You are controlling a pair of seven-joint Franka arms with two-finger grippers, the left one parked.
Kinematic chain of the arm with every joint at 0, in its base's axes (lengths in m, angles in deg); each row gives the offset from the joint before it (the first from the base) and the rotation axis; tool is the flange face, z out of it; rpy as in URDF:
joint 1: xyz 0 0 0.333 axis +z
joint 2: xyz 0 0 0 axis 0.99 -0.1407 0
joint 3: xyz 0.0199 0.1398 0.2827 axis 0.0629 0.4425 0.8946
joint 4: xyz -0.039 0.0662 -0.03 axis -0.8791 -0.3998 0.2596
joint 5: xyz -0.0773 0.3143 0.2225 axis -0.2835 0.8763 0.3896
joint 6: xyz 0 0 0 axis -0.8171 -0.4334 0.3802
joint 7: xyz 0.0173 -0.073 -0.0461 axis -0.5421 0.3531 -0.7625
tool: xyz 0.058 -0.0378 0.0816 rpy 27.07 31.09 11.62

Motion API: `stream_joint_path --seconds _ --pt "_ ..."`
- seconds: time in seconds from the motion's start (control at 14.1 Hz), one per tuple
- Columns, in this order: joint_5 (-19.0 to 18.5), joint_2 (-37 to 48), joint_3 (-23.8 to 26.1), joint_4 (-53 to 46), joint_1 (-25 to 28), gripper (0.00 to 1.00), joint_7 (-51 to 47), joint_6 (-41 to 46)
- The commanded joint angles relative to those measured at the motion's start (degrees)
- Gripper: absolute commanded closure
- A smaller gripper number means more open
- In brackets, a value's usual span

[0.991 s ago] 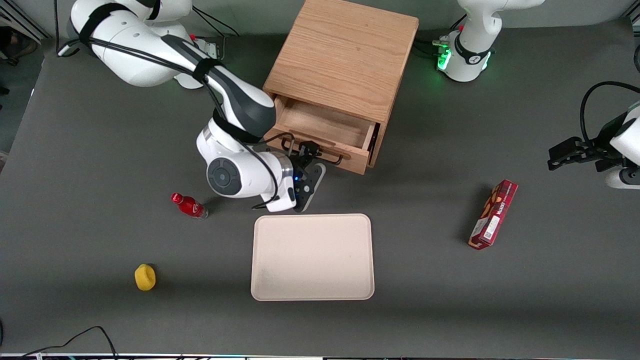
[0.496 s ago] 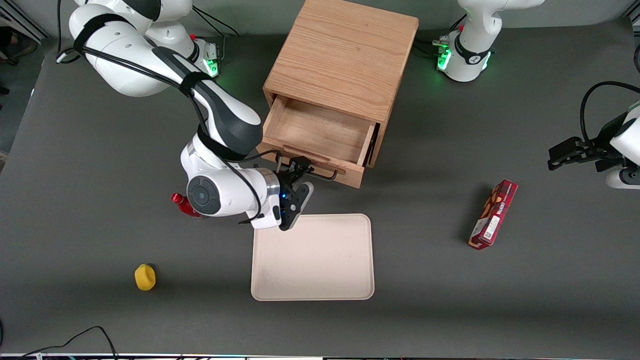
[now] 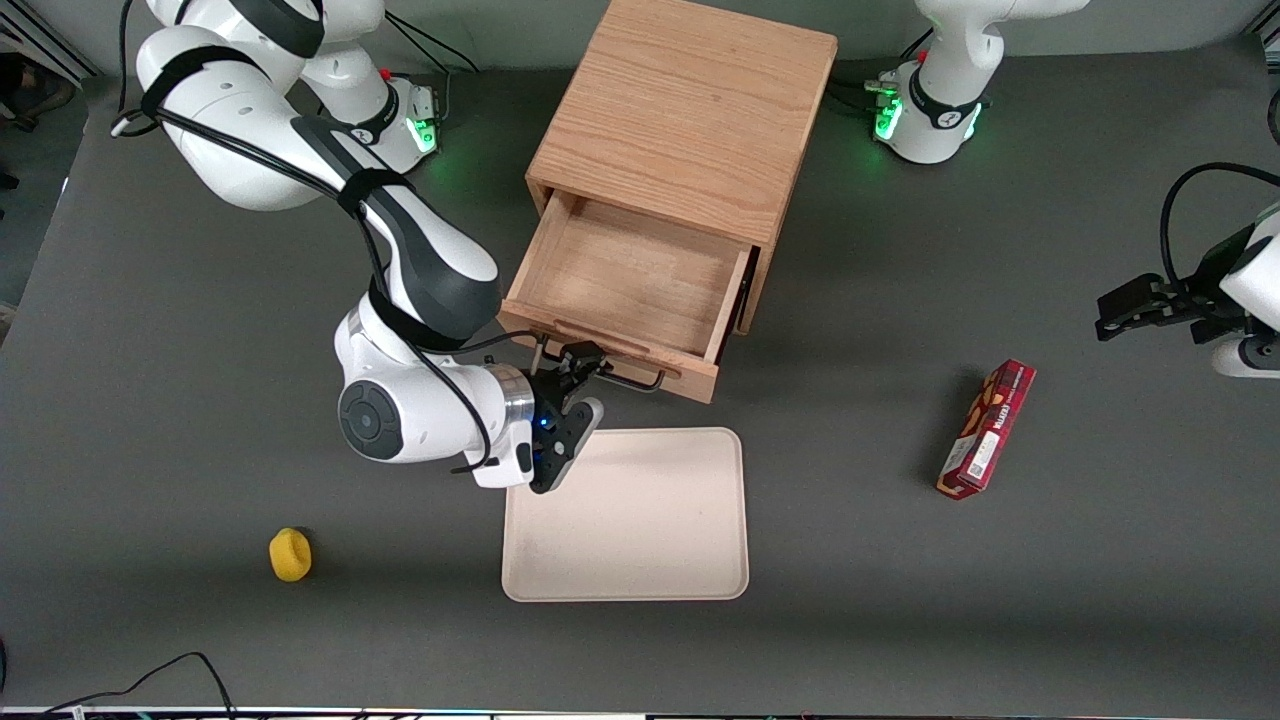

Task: Open upper drawer
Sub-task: 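Keep pulling the upper drawer further out with the right gripper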

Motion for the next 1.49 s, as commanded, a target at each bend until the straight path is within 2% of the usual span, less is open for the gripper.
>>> stream_joint_path --seconds 0.0,0.71,0.99,1.2,1.42 --pt "-1.5 -2.3 -1.0 -5.3 0.9 0.00 -0.4 1.3" --pt "-1.5 -4.7 -5.7 -10.9 0.7 0.00 5.5 1.4" --pt "-1.4 -4.9 -5.7 -13.2 0.5 0.00 5.8 2.4" --pt "-1.3 -1.6 -5.3 -13.2 0.6 0.00 5.5 3.3" --pt "-1.0 7.3 -5.8 -12.3 0.5 0.00 3.6 5.7"
